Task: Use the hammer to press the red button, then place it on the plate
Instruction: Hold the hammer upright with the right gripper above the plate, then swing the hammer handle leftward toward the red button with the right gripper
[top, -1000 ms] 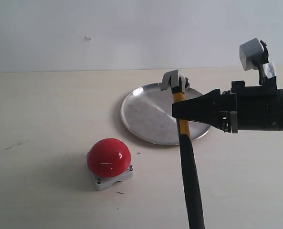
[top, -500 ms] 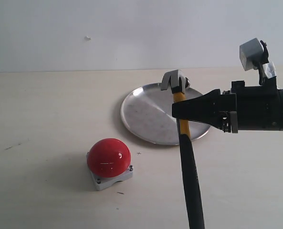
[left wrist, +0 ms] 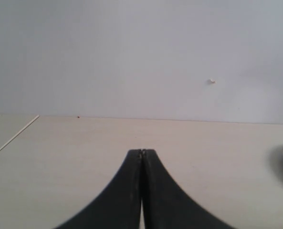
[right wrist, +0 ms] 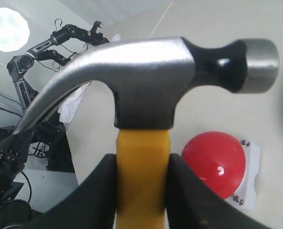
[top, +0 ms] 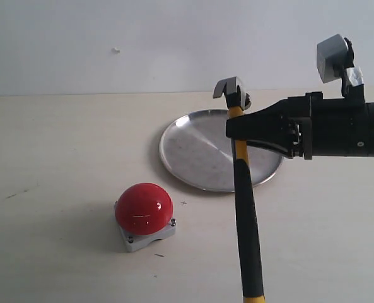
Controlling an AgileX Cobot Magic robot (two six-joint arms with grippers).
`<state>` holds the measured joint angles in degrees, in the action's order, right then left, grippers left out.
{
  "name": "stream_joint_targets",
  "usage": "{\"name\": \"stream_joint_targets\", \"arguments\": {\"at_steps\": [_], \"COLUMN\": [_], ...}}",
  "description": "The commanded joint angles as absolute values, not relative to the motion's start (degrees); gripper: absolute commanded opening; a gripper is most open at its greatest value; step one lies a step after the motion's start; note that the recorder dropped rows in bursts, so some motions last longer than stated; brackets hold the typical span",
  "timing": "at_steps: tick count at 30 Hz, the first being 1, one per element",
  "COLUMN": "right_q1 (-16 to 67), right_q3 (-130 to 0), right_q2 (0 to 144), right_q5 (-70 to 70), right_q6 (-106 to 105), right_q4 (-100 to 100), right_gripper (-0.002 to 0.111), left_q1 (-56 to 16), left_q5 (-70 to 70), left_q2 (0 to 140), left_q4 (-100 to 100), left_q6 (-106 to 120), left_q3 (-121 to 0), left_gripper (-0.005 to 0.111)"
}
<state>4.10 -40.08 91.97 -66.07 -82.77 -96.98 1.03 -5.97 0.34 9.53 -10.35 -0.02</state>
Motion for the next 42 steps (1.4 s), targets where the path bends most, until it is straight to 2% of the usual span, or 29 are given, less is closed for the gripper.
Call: {"name": "stream_joint_targets", "arguments": {"at_steps": [1,26,42], "right_q1": [4.0,4.0,4.0], "right_q3": [-43.2,-47.9,-48.4], "right_q2": [91.0,90.0,83.8], "right_q5": [-66.6,-58.3,-54.8], "right_q6": [-77.2,-61.1,-52.3], "right_q4": [-97.2,-82.8,-76.7], "right_gripper": [0.0,0.0,0.0], "left_q1": [0.8,0.8,0.8], "left_q5": [-5.9,-5.9,-5.9], "left_q2": [0.0,0.0,0.0], "left_q4": [9.9,9.9,9.9], "left_q6": [-10.2,-10.2,-10.2], "left_q3": [0.0,0.0,0.0], "left_gripper": [0.0,0.0,0.0]}}
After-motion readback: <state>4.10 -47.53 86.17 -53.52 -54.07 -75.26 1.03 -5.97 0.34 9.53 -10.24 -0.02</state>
